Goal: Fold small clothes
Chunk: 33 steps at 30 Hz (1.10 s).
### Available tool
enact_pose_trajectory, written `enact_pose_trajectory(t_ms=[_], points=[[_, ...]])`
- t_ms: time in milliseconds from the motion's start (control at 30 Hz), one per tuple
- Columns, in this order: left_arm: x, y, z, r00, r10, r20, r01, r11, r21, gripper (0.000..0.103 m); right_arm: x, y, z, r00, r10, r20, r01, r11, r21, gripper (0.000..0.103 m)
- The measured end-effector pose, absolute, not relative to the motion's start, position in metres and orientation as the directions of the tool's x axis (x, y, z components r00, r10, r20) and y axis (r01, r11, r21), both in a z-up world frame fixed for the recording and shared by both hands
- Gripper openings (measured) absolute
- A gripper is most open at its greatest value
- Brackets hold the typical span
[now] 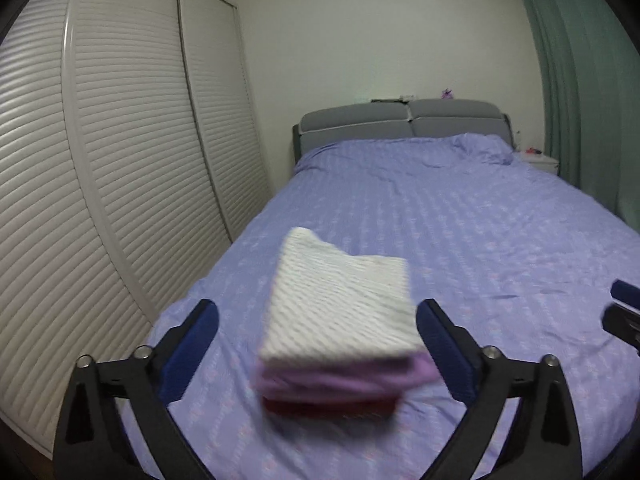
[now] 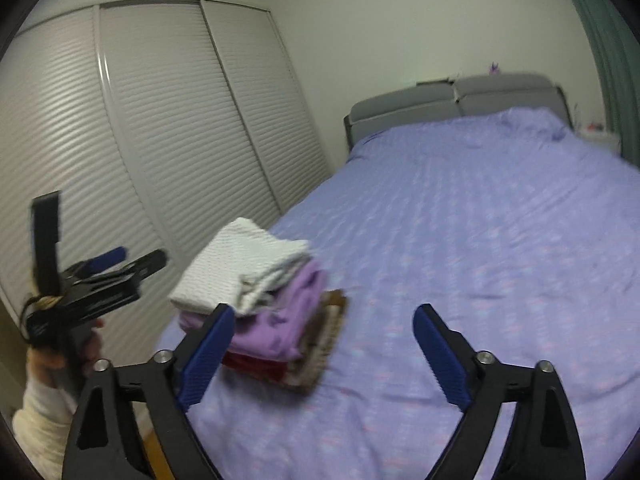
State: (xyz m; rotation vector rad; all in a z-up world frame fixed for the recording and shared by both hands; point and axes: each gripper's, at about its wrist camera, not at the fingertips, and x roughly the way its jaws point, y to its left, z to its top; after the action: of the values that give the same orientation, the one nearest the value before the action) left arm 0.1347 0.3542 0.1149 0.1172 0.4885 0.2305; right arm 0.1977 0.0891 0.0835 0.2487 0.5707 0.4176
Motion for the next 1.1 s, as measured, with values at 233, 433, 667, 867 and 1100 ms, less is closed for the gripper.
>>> enact_pose_trajectory(t_ms=[233, 433, 667, 867, 1100], points=[[0.08, 0.271, 0.106, 0.888, 0.142, -0.438, -0.101, 0.988, 0.114, 0.103, 0.146, 0.025, 0.097, 0.801, 0.351, -0.486, -0.278, 0.935, 0.219, 0.098], [0.038, 0.201, 0.101, 0.918, 0.058, -0.393, -0.017, 0.994, 0.108, 0.103, 0.097, -0.026, 0.1, 0.834, 0.255, -0.489, -0.208, 0.967, 0.15, 0.102], [0.015, 0.14, 0.093, 0.909, -0.026, -0.416, 0.065, 0.995, 0.079, 0.103, 0.051, -0.079, 0.098, 0.839, 0.203, -0.505, -0.152, 0.978, 0.142, 0.102], [0.013, 0.104, 0.083, 0.887, -0.068, -0.457, 0.106, 0.993, 0.058, 0.103, 0.02, -0.121, 0.096, 0.847, 0.155, -0.508, -0.091, 0.985, 0.149, 0.102], [0.003, 0.074, 0.083, 0.897, -0.064, -0.438, 0.111, 0.99, 0.084, 0.103, 0.004, -0.145, 0.089, 0.848, 0.135, -0.512, -0.056, 0.984, 0.167, 0.102]])
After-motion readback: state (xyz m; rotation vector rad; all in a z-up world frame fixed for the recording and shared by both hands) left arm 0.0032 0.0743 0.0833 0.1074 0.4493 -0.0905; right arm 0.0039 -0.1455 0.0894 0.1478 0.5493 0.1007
